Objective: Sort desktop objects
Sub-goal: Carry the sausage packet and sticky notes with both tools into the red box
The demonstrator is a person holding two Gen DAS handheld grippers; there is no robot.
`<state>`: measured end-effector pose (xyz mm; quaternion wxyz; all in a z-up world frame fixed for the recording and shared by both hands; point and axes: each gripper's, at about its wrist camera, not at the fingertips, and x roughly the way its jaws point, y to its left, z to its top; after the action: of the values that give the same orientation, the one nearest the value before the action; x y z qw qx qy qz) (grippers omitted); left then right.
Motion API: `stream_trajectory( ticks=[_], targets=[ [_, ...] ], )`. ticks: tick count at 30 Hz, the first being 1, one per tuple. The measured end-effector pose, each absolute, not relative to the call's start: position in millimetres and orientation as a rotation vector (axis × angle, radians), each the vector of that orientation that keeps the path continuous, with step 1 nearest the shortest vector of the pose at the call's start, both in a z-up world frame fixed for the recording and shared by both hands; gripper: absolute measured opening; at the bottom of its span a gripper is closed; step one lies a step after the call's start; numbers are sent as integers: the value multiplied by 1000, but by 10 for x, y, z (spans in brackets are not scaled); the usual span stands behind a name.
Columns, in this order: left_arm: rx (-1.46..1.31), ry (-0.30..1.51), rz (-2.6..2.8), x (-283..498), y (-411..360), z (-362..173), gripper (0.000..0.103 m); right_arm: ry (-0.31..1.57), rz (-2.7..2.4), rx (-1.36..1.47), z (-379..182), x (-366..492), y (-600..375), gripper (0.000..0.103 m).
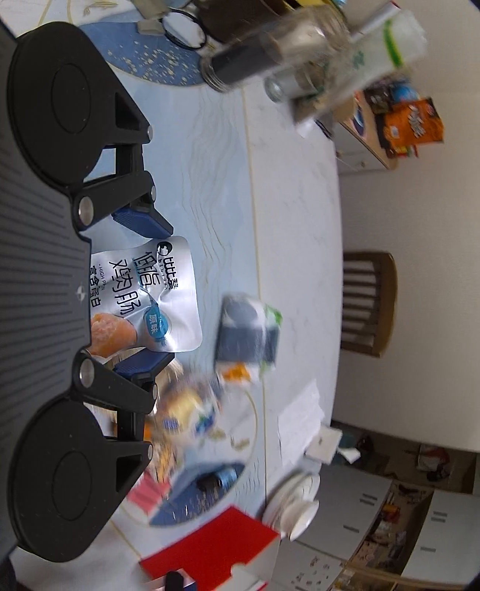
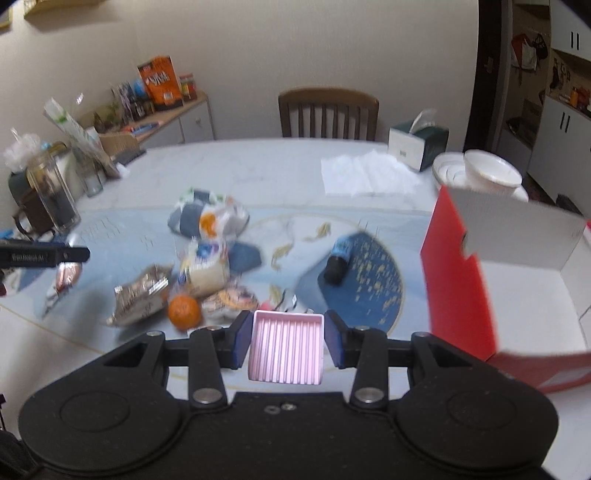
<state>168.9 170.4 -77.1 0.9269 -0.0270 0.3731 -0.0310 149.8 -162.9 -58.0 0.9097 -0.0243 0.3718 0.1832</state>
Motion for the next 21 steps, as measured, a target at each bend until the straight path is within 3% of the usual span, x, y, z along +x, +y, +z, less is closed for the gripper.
stream_trajectory(
  ticks=[21],
  targets=[
    [22, 698, -263, 1849, 213, -261, 64, 690, 321, -36, -105, 2006, -2938, 40]
  ],
)
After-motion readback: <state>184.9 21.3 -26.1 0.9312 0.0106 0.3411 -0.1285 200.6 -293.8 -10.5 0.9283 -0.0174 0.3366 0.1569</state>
